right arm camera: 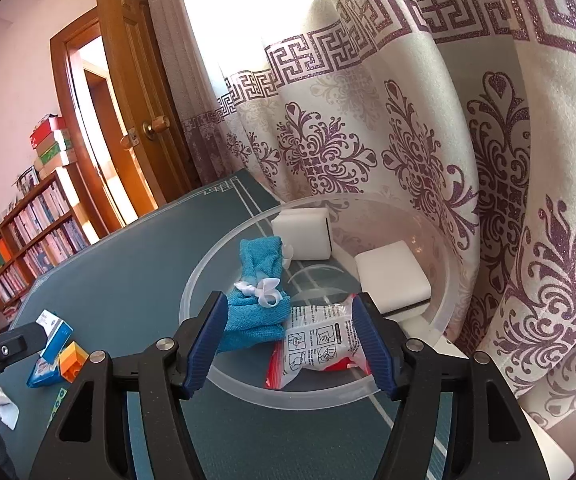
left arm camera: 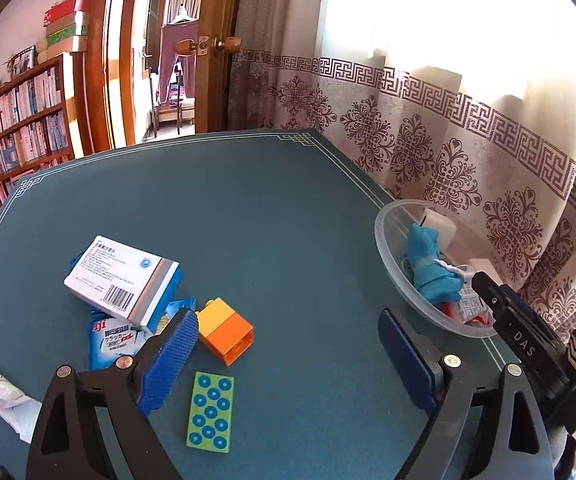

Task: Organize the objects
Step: 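Open the left gripper to drop the blue towel into the bowl, then move the left gripper to the green dotted block and grasp it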

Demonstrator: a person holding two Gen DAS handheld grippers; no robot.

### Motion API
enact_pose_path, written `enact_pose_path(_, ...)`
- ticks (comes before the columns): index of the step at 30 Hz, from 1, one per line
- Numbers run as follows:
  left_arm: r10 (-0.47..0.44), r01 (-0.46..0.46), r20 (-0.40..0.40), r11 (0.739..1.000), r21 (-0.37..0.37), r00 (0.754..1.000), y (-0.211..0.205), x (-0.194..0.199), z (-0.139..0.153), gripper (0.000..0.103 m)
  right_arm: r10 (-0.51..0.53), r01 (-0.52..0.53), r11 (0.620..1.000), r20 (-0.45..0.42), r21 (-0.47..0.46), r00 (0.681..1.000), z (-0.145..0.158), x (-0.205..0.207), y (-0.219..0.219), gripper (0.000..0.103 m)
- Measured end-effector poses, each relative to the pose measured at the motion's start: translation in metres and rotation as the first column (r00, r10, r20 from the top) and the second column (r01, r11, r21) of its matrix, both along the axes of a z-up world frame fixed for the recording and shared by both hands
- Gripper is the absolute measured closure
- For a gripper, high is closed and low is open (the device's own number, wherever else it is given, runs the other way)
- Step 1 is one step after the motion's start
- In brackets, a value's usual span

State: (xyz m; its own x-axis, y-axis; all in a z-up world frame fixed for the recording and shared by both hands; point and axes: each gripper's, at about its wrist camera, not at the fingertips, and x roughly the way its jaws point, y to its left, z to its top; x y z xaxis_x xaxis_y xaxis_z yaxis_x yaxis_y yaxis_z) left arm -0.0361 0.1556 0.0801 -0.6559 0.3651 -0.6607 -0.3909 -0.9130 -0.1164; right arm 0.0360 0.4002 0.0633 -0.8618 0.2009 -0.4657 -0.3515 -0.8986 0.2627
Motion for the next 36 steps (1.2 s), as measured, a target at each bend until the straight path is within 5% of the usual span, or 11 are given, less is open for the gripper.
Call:
enact_pose_path(17, 0.117, -0.111, 0.074, 0.991, -0.08, 0.99, -0.053, 0.007, -0.045, 0.01, 0.009, -0.011, 0.998, 0.029, 0.069, 1.0, 0.002, -0.004, -0.012, 0.034)
enact_pose_path(30, 0.087, -0.073, 0.132, 0.992, -0.102, 0.987, -0.047, 0.0, -0.07, 0.051, 0.062, -0.071, 0.978, 0.053, 0.196, 0.997, 0.008, -0.006, -0.042, 0.031)
enact_pose_path(36, 0.075, -0.064, 0.133, 0.995, -0.082, 0.988, -0.052, 0.003, -0.07, 0.067, 0.197, -0.214, 0.955, 0.104, 0.203, 0.975, 0.006, -0.005, -0.078, 0.031)
